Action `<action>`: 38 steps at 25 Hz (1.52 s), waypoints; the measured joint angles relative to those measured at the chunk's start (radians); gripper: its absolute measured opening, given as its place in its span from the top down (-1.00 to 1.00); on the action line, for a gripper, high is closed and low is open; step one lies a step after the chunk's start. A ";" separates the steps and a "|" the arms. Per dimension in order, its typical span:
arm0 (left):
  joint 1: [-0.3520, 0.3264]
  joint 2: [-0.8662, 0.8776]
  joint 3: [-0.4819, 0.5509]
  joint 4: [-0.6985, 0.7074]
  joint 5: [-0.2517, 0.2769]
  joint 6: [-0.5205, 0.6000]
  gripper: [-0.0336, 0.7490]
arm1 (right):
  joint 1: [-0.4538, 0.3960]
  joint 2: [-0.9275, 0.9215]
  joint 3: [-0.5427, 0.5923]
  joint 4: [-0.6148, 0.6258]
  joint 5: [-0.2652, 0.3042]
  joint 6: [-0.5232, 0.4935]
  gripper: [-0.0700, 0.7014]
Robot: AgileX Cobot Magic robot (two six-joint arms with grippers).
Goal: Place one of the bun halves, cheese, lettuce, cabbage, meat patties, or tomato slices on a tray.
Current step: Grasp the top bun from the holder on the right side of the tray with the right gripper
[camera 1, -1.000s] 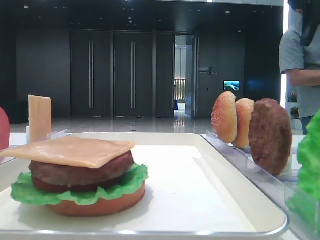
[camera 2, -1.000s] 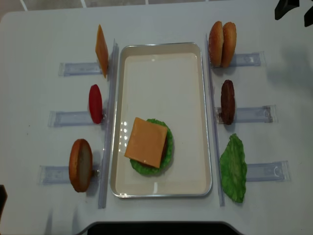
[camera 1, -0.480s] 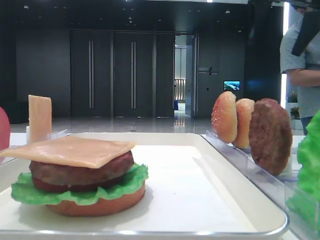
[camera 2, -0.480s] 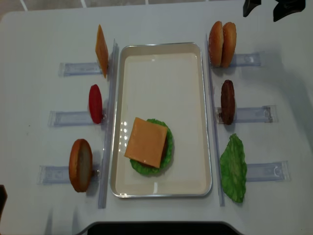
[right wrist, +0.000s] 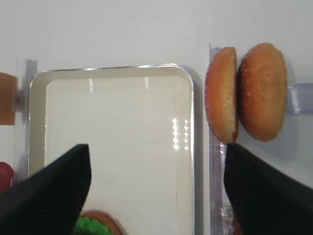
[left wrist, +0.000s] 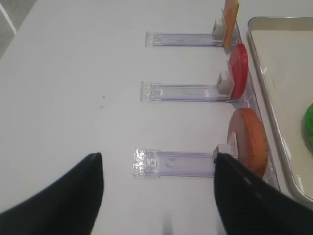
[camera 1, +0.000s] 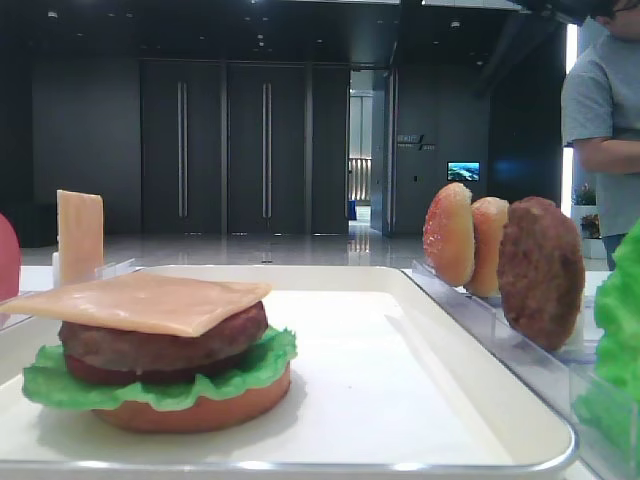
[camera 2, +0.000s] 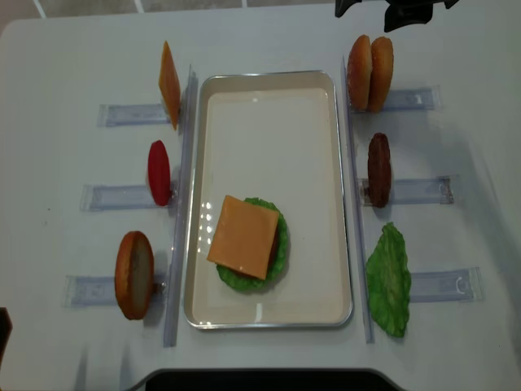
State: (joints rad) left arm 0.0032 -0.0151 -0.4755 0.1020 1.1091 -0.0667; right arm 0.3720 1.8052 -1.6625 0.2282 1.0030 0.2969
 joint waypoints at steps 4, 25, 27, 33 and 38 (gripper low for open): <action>0.000 0.000 0.000 0.000 0.000 0.000 -0.45 | 0.017 0.031 0.000 0.002 -0.010 0.005 -0.56; 0.000 0.000 0.000 0.000 0.000 0.000 -0.45 | 0.020 0.140 0.000 -0.086 -0.057 -0.014 -0.56; 0.000 0.000 0.000 0.000 0.000 0.000 -0.45 | 0.020 0.140 0.000 -0.098 -0.065 -0.015 -0.56; 0.000 0.000 0.000 0.000 0.000 0.000 -0.45 | 0.020 0.141 0.000 -0.139 -0.069 -0.016 -0.56; 0.000 0.000 0.000 0.000 0.000 0.000 -0.45 | 0.016 0.164 0.000 -0.143 -0.070 -0.018 -0.56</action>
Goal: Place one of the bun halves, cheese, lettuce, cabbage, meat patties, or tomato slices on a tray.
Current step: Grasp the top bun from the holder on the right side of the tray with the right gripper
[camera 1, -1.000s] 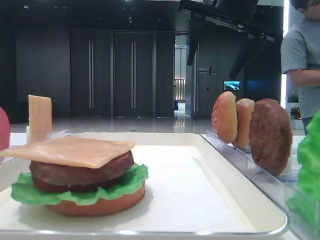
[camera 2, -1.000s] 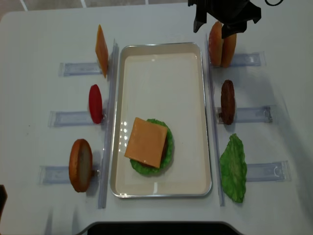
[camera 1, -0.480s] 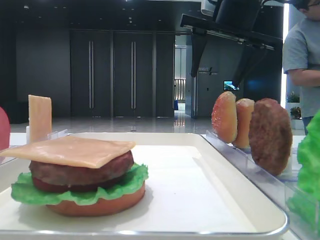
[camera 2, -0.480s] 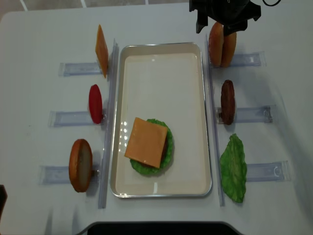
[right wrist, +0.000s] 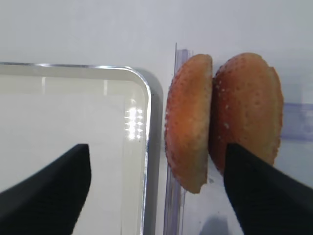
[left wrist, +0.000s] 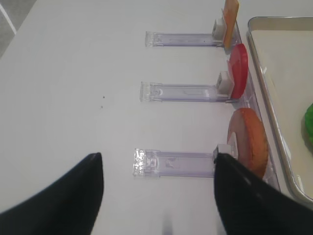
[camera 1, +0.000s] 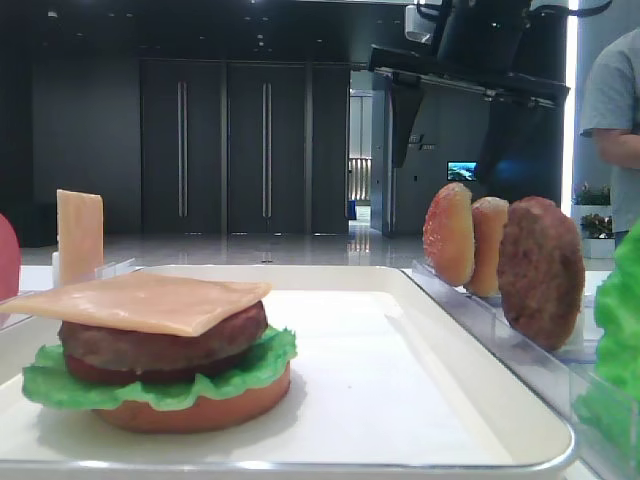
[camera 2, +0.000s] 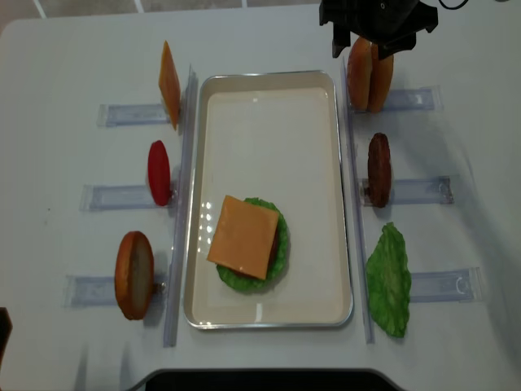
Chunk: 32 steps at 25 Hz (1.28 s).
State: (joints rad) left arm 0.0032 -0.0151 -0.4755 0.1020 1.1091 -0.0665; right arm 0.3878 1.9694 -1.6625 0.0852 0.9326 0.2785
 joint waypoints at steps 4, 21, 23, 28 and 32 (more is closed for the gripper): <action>0.000 0.000 0.000 0.000 0.000 0.000 -0.45 | 0.000 0.010 0.000 0.000 -0.004 -0.006 -0.56; 0.000 0.000 0.000 0.000 0.000 0.000 -0.45 | 0.000 0.046 0.000 0.006 -0.030 -0.017 -0.56; 0.000 0.000 0.000 0.000 0.000 0.000 -0.45 | 0.000 0.046 0.000 0.007 -0.037 -0.018 -0.56; 0.000 0.000 0.000 0.000 0.000 0.000 -0.45 | 0.000 0.046 0.000 0.007 -0.042 -0.021 -0.50; 0.000 0.000 0.000 0.000 0.000 0.000 -0.45 | 0.000 0.046 0.000 0.005 -0.044 -0.022 -0.42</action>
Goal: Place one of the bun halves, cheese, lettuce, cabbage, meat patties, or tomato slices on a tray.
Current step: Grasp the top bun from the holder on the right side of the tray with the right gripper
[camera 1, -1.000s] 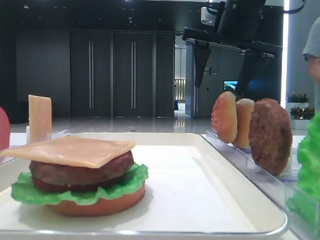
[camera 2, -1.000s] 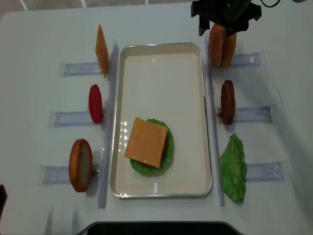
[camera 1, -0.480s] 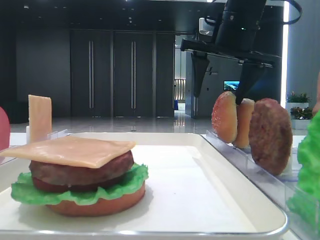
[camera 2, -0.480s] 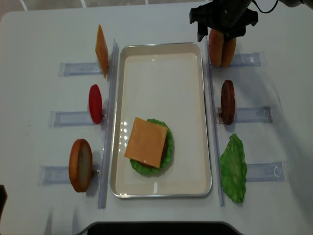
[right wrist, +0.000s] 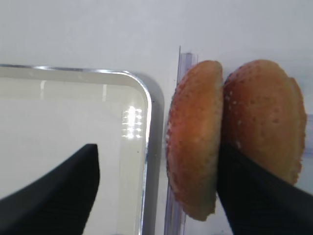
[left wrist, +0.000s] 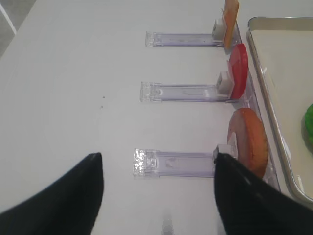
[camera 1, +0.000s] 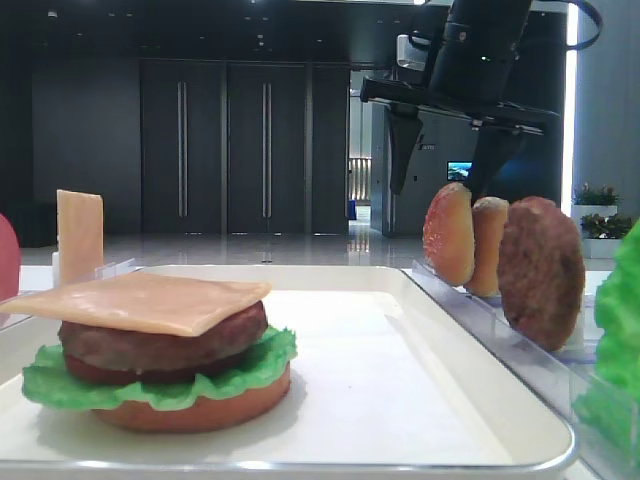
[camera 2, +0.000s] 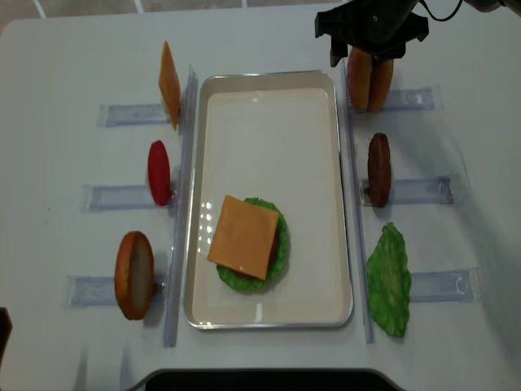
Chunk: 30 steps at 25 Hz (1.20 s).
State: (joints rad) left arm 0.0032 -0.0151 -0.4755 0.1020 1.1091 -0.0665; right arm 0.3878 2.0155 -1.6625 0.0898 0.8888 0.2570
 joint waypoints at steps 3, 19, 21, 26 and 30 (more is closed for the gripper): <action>0.000 0.000 0.000 0.000 0.000 0.000 -0.45 | 0.000 0.000 0.000 0.000 0.000 0.000 -0.40; 0.000 0.000 0.000 0.000 0.000 -0.004 -0.45 | 0.000 0.032 0.000 -0.010 0.011 -0.022 -0.14; 0.000 0.000 0.000 0.000 0.000 -0.006 -0.45 | 0.000 0.032 0.000 -0.021 0.011 -0.022 0.09; 0.000 0.000 0.000 0.000 0.000 -0.007 -0.45 | 0.000 0.032 0.000 -0.024 0.001 -0.022 0.31; 0.000 0.000 0.000 0.000 0.000 -0.007 -0.45 | 0.000 0.032 0.000 -0.024 -0.003 -0.025 0.32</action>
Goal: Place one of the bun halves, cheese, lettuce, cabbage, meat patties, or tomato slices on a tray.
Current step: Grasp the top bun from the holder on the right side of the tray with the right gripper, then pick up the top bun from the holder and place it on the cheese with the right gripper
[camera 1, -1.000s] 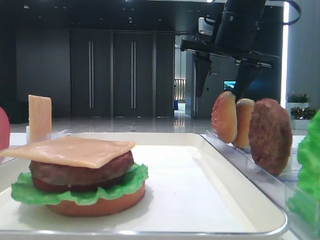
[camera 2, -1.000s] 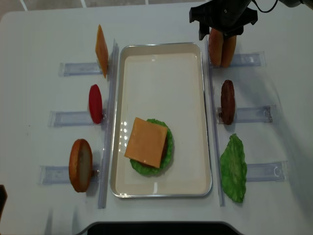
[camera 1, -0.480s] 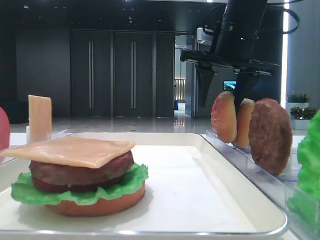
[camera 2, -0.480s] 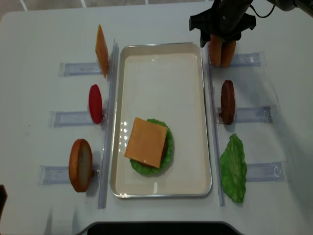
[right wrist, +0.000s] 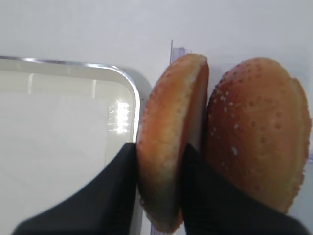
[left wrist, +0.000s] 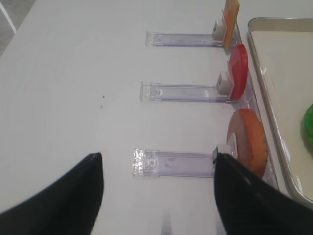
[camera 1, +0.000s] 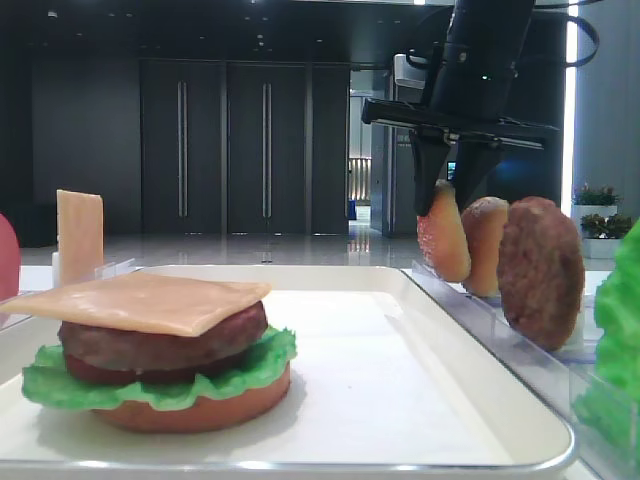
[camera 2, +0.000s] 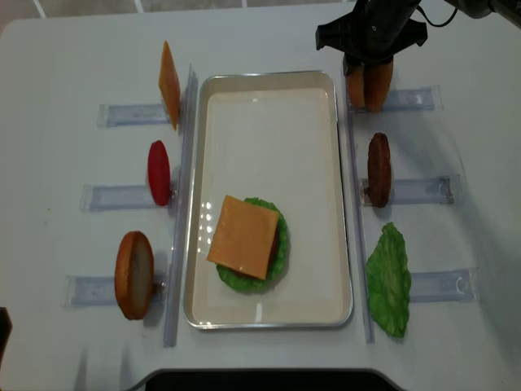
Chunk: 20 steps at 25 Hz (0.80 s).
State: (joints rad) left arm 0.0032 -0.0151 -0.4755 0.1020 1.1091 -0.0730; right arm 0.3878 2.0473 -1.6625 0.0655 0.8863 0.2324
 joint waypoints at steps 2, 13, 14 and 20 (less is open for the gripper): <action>0.000 0.000 0.000 0.000 0.000 0.000 -0.45 | 0.000 -0.003 0.000 0.000 0.001 -0.001 0.32; 0.000 0.000 0.000 0.000 0.000 0.000 -0.45 | 0.000 -0.060 0.000 0.004 0.040 -0.005 0.32; 0.000 0.000 0.000 0.000 0.000 0.000 -0.45 | 0.000 -0.068 0.000 0.005 0.046 -0.005 0.32; 0.000 0.000 0.000 0.000 0.000 0.000 -0.45 | 0.000 -0.160 0.000 0.058 0.157 -0.039 0.32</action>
State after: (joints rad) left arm 0.0032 -0.0151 -0.4755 0.1020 1.1091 -0.0730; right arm 0.3878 1.8877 -1.6625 0.1233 1.0433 0.1934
